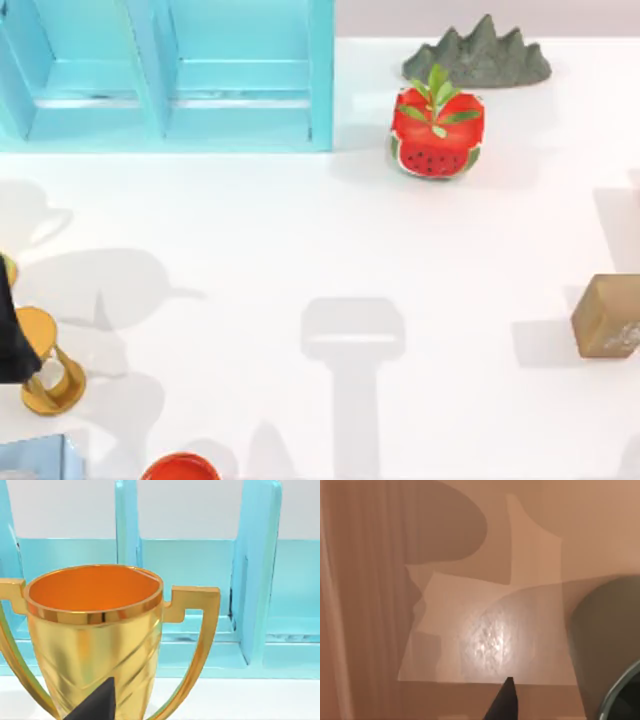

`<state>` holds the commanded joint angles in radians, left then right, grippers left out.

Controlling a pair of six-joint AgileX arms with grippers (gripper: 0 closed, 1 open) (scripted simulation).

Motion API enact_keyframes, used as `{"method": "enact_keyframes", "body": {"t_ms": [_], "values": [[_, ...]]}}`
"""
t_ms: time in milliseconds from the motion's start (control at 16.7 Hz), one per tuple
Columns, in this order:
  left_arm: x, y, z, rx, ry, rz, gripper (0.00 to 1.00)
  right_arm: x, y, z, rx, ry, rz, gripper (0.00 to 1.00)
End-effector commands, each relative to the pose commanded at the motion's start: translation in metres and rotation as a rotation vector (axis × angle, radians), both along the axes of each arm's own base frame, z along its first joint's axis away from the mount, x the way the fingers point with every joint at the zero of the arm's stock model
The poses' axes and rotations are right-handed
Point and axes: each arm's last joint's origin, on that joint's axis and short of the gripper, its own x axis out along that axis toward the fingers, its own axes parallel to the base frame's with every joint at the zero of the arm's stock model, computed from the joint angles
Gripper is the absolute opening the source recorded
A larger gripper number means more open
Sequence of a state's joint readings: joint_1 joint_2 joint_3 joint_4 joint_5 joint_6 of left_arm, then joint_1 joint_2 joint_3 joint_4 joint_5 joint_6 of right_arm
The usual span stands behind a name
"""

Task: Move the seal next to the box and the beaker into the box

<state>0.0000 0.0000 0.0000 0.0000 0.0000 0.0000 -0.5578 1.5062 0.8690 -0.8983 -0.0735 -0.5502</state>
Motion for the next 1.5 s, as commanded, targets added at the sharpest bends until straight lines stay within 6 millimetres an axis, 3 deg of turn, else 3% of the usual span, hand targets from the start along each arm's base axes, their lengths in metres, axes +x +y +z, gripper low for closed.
{"method": "enact_keyframes", "body": {"t_ms": [120, 180, 720, 840, 1260, 1500], "values": [[0.0, 0.0, 0.0, 0.0, 0.0, 0.0, 1.0, 0.0, 0.0, 0.0, 0.0, 0.0, 0.0, 0.98], [0.0, 0.0, 0.0, 0.0, 0.0, 0.0, 1.0, 0.0, 0.0, 0.0, 0.0, 0.0, 0.0, 1.0], [0.0, 0.0, 0.0, 0.0, 0.0, 0.0, 1.0, 0.0, 0.0, 0.001, -0.003, -0.001, 0.0, 1.0], [0.0, 0.0, 0.0, 0.0, 0.0, 0.0, 1.0, 0.002, -0.001, 0.014, -0.038, -0.014, 0.003, 1.0], [0.0, 0.0, 0.0, 0.0, 0.0, 0.0, 1.0, 0.0, 0.0, 0.09, -0.106, -0.112, -0.02, 1.0], [0.0, 0.0, 0.0, 0.0, 0.0, 0.0, 1.0, -0.002, 0.0, 0.11, -0.065, -0.095, -0.031, 1.0]]}}
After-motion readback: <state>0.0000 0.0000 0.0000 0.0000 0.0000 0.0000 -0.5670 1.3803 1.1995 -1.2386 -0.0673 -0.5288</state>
